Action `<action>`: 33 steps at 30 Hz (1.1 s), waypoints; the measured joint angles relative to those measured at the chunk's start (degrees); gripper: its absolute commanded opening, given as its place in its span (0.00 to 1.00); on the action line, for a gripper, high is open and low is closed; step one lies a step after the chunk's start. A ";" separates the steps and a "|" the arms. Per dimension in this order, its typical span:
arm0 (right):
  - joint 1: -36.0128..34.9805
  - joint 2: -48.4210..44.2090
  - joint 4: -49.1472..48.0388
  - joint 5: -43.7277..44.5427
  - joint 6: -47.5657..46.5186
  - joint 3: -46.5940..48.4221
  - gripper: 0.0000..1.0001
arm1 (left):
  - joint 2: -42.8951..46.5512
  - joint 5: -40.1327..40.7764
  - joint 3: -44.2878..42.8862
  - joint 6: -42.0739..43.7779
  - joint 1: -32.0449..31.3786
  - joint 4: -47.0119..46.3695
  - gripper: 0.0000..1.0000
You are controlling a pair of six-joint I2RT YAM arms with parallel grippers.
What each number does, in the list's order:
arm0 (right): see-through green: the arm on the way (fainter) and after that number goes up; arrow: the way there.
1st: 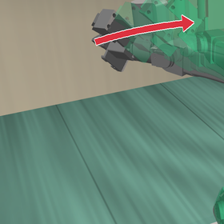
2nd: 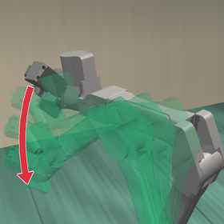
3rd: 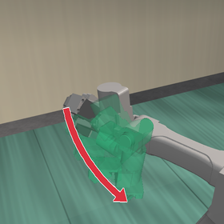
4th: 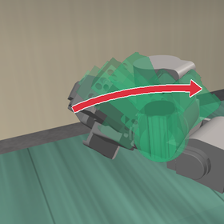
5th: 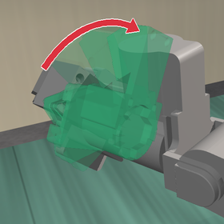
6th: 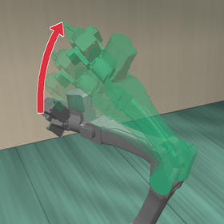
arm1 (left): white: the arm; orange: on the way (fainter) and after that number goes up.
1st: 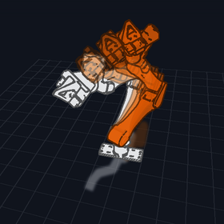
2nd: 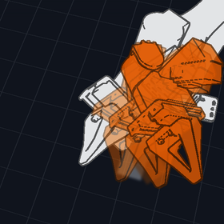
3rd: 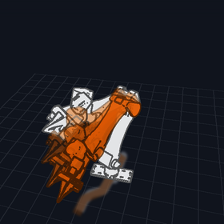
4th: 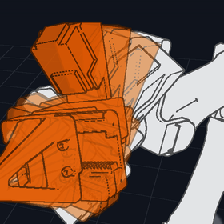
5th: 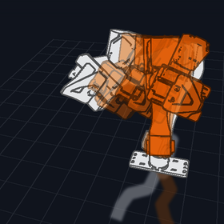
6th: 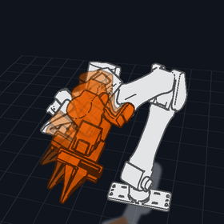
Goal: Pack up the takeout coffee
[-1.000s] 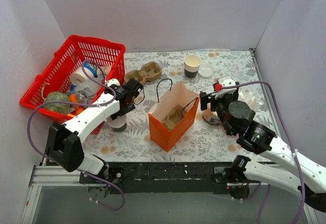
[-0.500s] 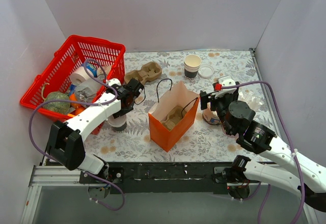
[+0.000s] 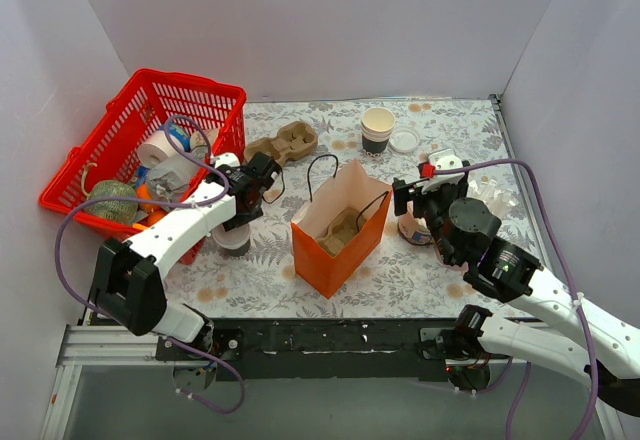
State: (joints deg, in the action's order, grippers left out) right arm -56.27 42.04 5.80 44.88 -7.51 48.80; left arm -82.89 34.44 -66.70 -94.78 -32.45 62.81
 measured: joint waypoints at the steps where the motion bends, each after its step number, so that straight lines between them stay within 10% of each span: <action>1: 0.00 0.00 -0.04 0.00 0.00 -0.11 0.89 | 0.09 -0.42 -0.02 0.48 0.02 -0.26 0.00; 29: 0.00 0.04 -0.42 1.49 -0.33 -1.01 0.88 | 1.70 -11.85 0.00 9.55 -0.09 -3.74 0.00; 33: 0.00 0.04 -0.42 1.51 -0.33 -1.01 0.88 | 3.21 -11.74 0.00 9.35 -0.09 -2.86 0.16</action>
State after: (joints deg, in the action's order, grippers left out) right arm -56.27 42.09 5.39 46.39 -7.84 47.79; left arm -79.68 22.70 -66.70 -85.43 -32.53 59.94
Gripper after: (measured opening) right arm 0.882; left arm 0.061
